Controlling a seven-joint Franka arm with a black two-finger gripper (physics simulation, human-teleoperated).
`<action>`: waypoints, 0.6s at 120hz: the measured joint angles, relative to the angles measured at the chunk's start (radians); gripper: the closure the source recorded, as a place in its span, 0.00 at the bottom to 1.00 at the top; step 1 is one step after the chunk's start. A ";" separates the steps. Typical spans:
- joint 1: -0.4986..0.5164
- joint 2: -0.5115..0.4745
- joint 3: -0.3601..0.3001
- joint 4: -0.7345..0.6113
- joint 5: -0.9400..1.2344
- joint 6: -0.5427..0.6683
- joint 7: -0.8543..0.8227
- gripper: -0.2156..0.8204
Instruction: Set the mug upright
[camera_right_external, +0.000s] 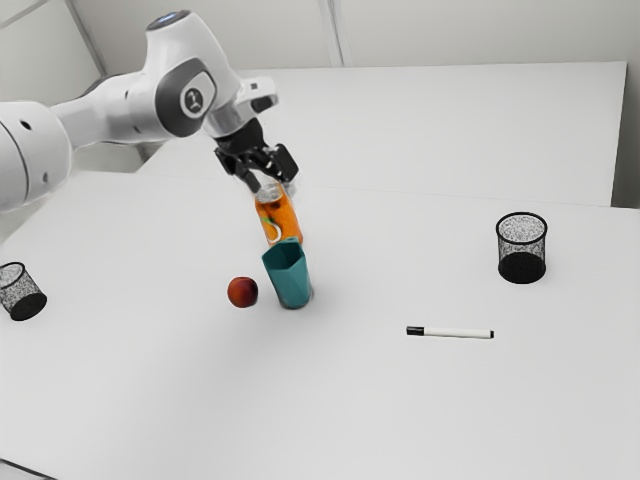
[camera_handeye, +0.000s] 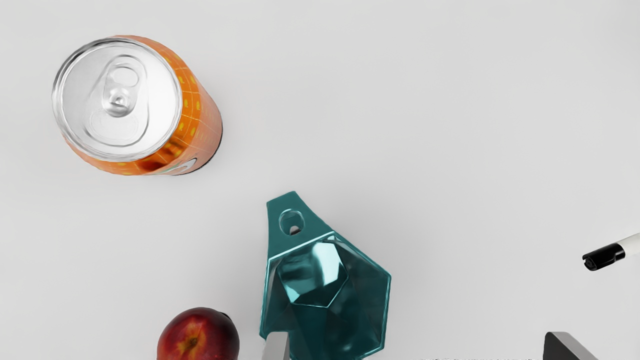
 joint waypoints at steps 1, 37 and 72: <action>0.000 0.000 0.004 0.010 -0.001 -0.009 -0.001 0.26; 0.009 -0.062 0.057 0.125 0.003 -0.213 -0.002 0.22; 0.001 -0.089 0.055 0.107 0.005 -0.261 -0.002 0.21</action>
